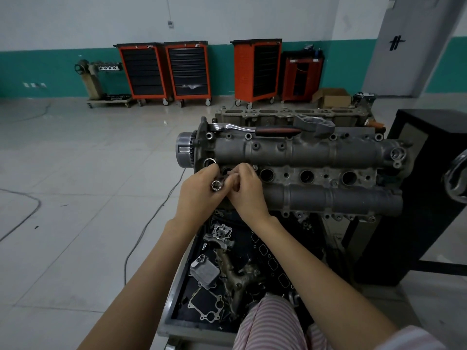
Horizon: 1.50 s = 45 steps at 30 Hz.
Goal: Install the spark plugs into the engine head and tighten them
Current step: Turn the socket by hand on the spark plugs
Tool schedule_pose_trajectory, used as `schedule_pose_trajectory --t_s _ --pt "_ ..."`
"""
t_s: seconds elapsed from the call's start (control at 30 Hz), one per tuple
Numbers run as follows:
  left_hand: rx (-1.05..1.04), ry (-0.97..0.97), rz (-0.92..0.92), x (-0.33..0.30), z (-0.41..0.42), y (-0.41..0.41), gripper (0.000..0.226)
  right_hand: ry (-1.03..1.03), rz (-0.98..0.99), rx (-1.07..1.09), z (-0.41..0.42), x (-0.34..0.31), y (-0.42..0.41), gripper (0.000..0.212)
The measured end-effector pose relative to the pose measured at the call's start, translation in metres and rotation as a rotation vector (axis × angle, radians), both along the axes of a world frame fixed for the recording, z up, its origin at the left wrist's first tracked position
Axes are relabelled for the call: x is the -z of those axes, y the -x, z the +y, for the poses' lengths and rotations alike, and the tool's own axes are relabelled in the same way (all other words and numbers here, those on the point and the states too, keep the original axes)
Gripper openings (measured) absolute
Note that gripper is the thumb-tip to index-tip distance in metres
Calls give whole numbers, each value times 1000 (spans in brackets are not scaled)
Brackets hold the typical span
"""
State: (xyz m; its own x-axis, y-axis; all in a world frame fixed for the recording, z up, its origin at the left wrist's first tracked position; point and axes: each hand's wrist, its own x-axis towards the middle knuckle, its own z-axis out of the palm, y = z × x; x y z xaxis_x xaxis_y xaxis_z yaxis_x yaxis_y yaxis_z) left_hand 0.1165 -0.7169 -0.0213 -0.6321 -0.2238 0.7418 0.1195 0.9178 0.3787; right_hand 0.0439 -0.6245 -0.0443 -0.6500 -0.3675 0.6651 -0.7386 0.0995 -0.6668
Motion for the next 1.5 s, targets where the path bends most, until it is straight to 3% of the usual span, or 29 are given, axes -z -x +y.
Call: schedule_pose_trajectory --t_s 0.17,0.3,0.47,0.6,0.7,0.77,0.93,1.07,1.2,1.37,1.5 --pt "-17 23 28 3 1 2 45 -150 67 -73 4 0 2 47" --pt "-9 5 33 5 -1 0 36 -169 138 -90 4 -1 4 31" --pt "8 41 13 4 0 -1 37 11 -36 -1 -1 0 1 3" --pt "-32 55 13 2 1 1 46 3 -17 19 -2 1 0 10" --pt "-10 77 49 4 1 -1 35 -84 63 -45 4 1 0 44" --pt "15 69 42 4 0 -2 27 -142 156 -68 6 2 1 52" --pt "10 58 16 5 0 -2 23 -92 142 -81 4 3 3 28" --pt "-6 78 17 3 0 1 39 21 22 -8 -1 2 2 3" --pt "-30 112 60 3 1 2 45 9 6 16 -2 2 1 8" --pt "5 88 46 3 1 -1 25 -190 163 -63 6 1 3 52" --pt "-5 66 28 5 0 -2 26 -162 130 -105 6 -2 3 32"
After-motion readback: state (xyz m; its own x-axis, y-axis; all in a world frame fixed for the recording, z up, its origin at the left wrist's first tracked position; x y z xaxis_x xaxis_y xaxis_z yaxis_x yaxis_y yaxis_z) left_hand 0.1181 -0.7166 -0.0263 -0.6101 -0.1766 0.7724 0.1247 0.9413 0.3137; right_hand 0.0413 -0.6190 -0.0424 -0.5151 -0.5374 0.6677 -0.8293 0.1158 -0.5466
